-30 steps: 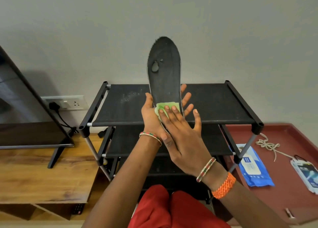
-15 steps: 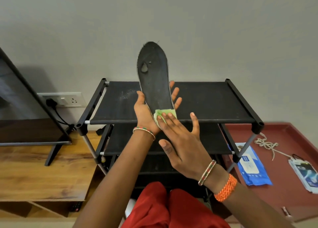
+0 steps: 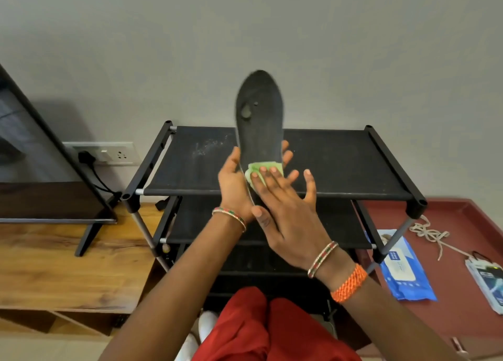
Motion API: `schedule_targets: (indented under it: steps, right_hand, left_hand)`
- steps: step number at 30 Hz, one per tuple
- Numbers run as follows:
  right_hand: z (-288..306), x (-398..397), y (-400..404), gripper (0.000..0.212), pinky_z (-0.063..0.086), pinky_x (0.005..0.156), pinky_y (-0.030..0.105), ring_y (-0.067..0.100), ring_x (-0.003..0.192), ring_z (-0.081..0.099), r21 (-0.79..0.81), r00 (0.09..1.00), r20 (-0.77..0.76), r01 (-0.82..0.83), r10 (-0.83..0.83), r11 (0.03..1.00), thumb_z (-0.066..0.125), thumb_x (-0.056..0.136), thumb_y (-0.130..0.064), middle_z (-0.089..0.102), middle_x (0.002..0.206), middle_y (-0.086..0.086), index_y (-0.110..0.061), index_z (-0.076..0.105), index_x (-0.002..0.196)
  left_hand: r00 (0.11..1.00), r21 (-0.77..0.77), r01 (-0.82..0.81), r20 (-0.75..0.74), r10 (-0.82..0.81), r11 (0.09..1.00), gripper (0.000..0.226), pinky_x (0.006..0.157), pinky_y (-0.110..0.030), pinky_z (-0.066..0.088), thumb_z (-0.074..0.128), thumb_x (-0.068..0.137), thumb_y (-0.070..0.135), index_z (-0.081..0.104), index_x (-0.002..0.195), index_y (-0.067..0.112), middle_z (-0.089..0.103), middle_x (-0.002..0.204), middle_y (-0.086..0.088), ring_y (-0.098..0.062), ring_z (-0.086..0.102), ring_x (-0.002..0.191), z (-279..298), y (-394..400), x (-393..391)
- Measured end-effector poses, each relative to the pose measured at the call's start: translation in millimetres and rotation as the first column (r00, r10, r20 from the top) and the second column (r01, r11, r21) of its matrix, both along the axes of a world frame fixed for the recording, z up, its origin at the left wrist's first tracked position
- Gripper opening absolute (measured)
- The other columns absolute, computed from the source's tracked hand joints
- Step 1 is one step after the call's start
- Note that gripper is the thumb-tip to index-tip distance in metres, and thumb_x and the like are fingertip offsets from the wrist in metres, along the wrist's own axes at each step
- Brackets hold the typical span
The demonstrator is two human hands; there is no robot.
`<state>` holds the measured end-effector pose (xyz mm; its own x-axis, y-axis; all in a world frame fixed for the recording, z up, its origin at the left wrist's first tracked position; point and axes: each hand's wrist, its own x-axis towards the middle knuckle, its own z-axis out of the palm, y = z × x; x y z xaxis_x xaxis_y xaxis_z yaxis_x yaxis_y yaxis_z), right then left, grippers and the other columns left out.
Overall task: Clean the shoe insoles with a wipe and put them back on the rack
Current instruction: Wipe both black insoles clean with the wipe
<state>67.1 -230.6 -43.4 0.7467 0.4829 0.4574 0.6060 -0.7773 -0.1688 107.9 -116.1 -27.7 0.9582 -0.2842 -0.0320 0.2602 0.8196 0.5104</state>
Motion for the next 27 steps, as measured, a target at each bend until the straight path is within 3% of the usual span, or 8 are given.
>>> schedule_targets:
  steps: [2,5,10,12,17,19,24,27]
  right_hand:
    - [8.1,9.7,0.4,0.063,-0.008,0.113,0.052,0.013,0.144,0.014,0.032,0.997,0.027,0.068,-0.068,0.997,0.005,0.096,-0.052,0.027,0.153,-0.003,-0.022,0.028,0.147]
    - [13.1,7.3,-3.0,0.060,-0.009,0.113,0.053,0.010,0.143,0.015,0.081,0.998,0.010,0.053,-0.054,0.995,0.006,0.097,-0.051,0.027,0.153,-0.006,-0.027,0.030,0.146]
    - [-5.5,-27.6,-0.5,0.055,-0.005,0.113,0.054,0.008,0.143,0.016,0.045,0.995,-0.011,-0.098,0.099,0.994,0.012,0.098,-0.049,0.030,0.152,-0.007,-0.027,0.034,0.144]
    - [-5.7,-28.1,1.1,0.053,-0.004,0.113,0.054,0.008,0.142,0.020,0.046,0.995,-0.006,-0.097,0.098,0.994,0.013,0.099,-0.047,0.032,0.151,-0.007,-0.029,0.035,0.143]
    - [20.3,-5.9,3.3,0.054,-0.006,0.113,0.054,0.009,0.143,0.016,0.048,0.994,0.076,0.077,-0.080,0.996,0.013,0.098,-0.044,0.025,0.154,-0.005,-0.025,0.026,0.147]
    - [28.3,-2.5,2.4,0.055,-0.008,0.113,0.054,0.009,0.143,0.015,0.036,0.993,0.076,0.087,-0.090,0.996,0.011,0.098,-0.044,0.023,0.154,-0.006,-0.025,0.025,0.147]
    - [7.8,-34.8,12.3,0.055,-0.001,0.114,0.052,0.014,0.143,0.019,-0.028,0.998,0.054,-0.010,0.011,1.000,0.021,0.098,-0.044,0.030,0.152,0.000,-0.018,0.031,0.146]
    - [9.1,-32.6,8.1,0.056,-0.003,0.114,0.053,0.013,0.142,0.022,-0.065,0.996,0.077,0.055,-0.050,0.996,0.017,0.098,-0.046,0.032,0.151,-0.001,-0.021,0.031,0.146]
  left_hand:
    - [0.996,0.059,0.082,-0.032,-0.080,0.995,0.064,0.096,-0.044,0.048,0.029,0.092,0.047,0.046,0.135,0.003,0.050,0.137,-0.018,-0.031,0.058,0.114,-4.9,-8.8,-13.1]
    - [0.995,0.106,0.102,-0.016,-0.101,0.989,0.067,0.101,-0.047,0.041,0.031,0.088,0.044,0.047,0.134,-0.002,0.049,0.135,-0.025,-0.036,0.055,0.118,-6.7,-1.7,-21.6]
    - [0.997,0.025,0.074,-0.013,-0.073,0.997,0.088,0.097,-0.053,0.043,0.027,0.084,0.074,0.052,0.132,0.004,0.053,0.133,-0.016,-0.034,0.056,0.118,-3.7,18.4,-11.9]
    - [0.999,0.080,0.034,-0.016,-0.033,0.996,0.089,0.096,-0.049,0.045,0.021,0.084,0.076,0.049,0.135,0.008,0.056,0.131,-0.012,-0.030,0.058,0.115,0.2,19.9,-12.3]
    - [0.998,0.229,0.065,-0.016,-0.063,0.971,0.063,0.100,-0.039,0.045,0.029,0.095,0.055,0.054,0.129,0.009,0.060,0.126,-0.017,-0.028,0.060,0.113,-1.7,4.5,-37.7]
    - [0.997,0.214,0.076,-0.008,-0.076,0.974,0.060,0.103,-0.038,0.041,0.036,0.092,0.049,0.052,0.131,0.007,0.057,0.127,-0.018,-0.028,0.055,0.117,-0.9,5.7,-43.6]
    - [0.999,0.127,0.030,0.041,-0.036,0.991,0.086,0.095,-0.044,0.048,0.026,0.086,0.072,0.045,0.138,0.005,0.054,0.132,-0.016,-0.030,0.059,0.110,14.2,14.3,-32.3]
    - [0.998,0.141,0.022,0.047,-0.029,0.990,0.091,0.094,-0.046,0.046,0.023,0.084,0.076,0.043,0.139,0.007,0.054,0.135,-0.008,-0.025,0.061,0.106,16.9,12.5,-26.6]
